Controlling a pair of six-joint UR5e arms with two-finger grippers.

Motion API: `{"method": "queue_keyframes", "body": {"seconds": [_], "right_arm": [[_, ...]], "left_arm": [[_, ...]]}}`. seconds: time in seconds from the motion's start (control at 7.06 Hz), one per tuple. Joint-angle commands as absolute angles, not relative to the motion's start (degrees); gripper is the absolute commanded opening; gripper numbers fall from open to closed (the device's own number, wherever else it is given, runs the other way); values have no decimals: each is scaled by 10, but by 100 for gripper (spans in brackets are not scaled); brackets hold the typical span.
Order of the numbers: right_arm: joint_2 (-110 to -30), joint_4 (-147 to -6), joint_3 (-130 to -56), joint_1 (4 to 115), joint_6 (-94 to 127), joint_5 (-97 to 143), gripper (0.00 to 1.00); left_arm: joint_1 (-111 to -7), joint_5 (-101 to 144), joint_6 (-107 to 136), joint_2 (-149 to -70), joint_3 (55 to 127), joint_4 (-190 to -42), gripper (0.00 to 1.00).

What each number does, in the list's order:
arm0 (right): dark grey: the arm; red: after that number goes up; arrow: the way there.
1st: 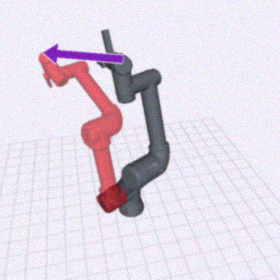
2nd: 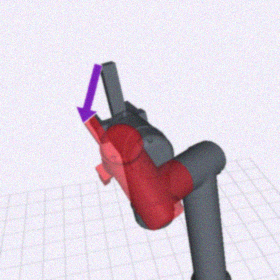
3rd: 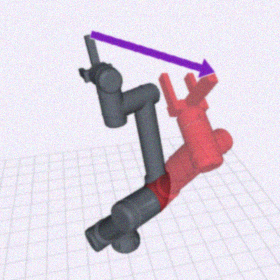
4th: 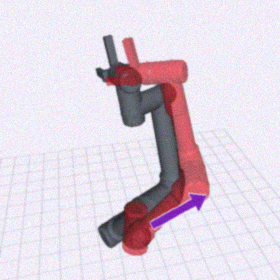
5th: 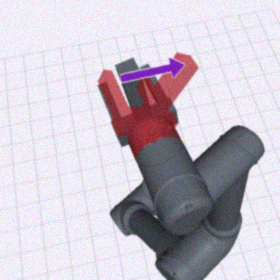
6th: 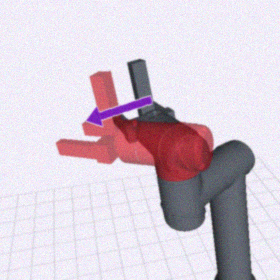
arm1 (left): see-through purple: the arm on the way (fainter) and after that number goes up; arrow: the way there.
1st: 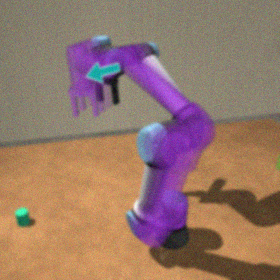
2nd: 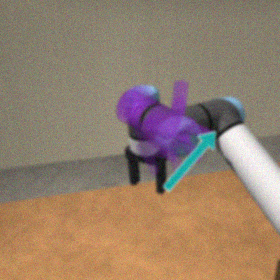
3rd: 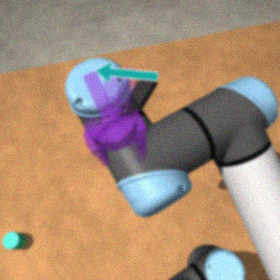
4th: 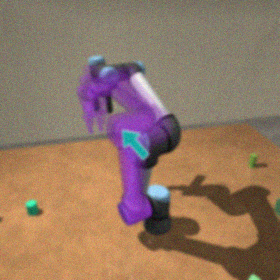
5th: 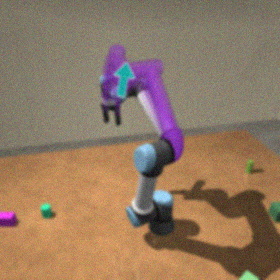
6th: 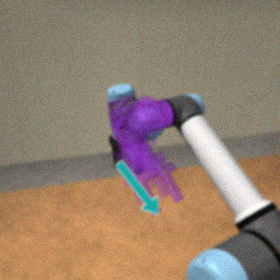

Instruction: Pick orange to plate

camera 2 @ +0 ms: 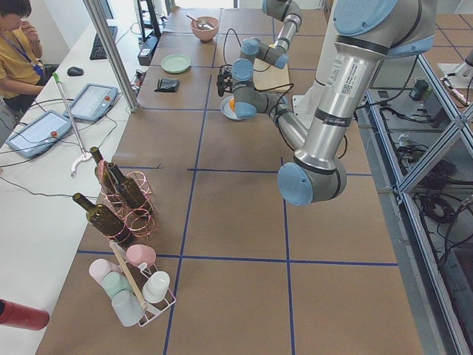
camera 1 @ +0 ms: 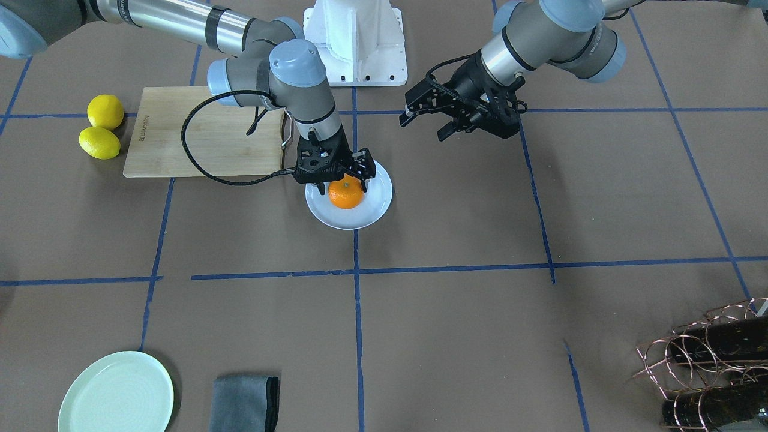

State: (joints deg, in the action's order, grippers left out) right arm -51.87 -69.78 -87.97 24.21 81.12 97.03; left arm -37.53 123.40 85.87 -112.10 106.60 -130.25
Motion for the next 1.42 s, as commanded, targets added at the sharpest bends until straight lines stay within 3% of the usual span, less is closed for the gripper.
{"method": "queue_keyframes", "body": {"seconds": [0.0,0.28,0.57,0.99,1.28], "right_arm": [[-518,-695,-886,242,813,971,100],[-570,-697,-988,250,813,977,100],[-681,-699,-1103,319,808,1079,100],[-819,-701,-1108,538,595,1289,100],[-879,-706,-1047,688,361,1365,100]], "left_arm": [[-375,1234,859,-1121,1065,-1303,99],[-375,1234,859,-1121,1066,-1303,99],[-375,1231,857,-1120,1059,-1303,99],[-394,1229,778,-1040,1068,-1307,99],[-455,1234,613,-927,1097,-1307,99]]}}
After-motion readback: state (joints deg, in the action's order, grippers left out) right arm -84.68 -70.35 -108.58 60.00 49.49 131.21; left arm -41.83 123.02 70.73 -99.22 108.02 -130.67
